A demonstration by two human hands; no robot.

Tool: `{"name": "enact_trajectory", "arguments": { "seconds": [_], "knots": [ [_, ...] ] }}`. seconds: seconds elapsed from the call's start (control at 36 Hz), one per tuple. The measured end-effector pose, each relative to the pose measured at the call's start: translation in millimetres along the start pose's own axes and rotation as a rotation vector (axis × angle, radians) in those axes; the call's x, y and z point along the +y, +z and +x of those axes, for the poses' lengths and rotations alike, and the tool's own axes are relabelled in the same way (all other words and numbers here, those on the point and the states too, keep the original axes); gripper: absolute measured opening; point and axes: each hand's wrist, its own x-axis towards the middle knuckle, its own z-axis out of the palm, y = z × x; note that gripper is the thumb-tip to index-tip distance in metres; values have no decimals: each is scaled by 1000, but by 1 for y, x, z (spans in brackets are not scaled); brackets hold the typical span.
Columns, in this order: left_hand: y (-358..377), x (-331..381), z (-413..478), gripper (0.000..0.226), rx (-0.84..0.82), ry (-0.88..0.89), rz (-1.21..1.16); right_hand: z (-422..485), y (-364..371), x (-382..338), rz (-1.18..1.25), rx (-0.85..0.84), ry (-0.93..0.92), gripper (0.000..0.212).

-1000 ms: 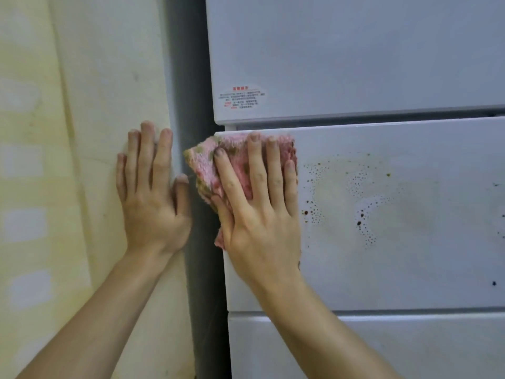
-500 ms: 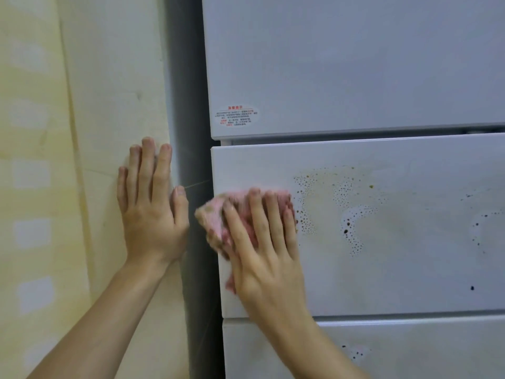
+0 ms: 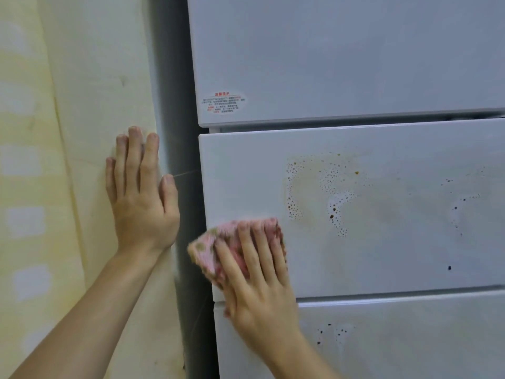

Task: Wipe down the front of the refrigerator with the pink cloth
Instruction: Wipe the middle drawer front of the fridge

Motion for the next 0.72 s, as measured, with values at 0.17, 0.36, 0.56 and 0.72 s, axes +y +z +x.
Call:
{"name": "enact_trajectory", "arguments": {
  "seconds": [0.17, 0.36, 0.56, 0.72],
  "knots": [
    [-3, 6, -5, 66, -20, -9, 9, -8, -6, 11, -25, -77, -63, 80],
    [-8, 7, -14, 66, -105, 8, 47, 102, -28, 26, -8, -9, 104, 93],
    [-10, 35, -18, 64, -78, 4, -30, 90, -14, 17, -9, 111, 102, 62],
    [-6, 69, -35, 73, -183, 135, -180, 28, -13, 24, -28, 22, 17, 69]
  ]
}}
